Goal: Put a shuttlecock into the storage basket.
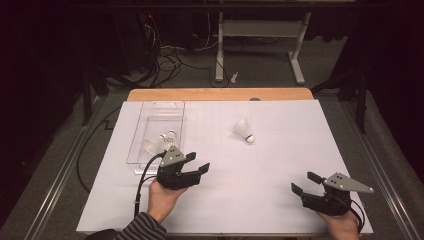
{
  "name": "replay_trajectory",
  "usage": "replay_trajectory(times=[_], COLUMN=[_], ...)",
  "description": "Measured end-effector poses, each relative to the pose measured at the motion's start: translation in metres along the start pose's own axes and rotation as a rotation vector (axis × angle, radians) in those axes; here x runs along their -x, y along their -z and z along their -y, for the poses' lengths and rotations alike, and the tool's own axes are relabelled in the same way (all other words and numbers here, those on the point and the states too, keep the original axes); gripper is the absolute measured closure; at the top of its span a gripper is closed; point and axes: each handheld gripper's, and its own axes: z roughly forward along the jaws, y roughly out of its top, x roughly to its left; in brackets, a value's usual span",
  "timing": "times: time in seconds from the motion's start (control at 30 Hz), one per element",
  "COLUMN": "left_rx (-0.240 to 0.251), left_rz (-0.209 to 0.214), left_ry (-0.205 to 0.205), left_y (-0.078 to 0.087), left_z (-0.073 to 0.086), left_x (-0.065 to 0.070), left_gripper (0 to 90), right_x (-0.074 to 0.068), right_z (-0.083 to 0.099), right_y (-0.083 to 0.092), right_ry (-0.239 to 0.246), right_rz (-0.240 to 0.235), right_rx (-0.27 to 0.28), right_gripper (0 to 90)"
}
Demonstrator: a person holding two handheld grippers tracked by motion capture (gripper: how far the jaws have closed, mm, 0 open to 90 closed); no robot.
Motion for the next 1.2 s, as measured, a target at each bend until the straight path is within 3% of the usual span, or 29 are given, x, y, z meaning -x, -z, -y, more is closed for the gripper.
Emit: replay_trajectory(times=[1.2], left_rx=[0.005], left_rz=[0.023], left_ry=[-0.022], left_y=[-0.022], left_z=[-0.02], left_x=[0.006], left_gripper=[39.4], right_x=[0.0], right_z=[0.0], right_y=[0.0], right_ry=[0.004], right_rz=[-0.003], right_rx=[0.006], right_gripper=[27.9])
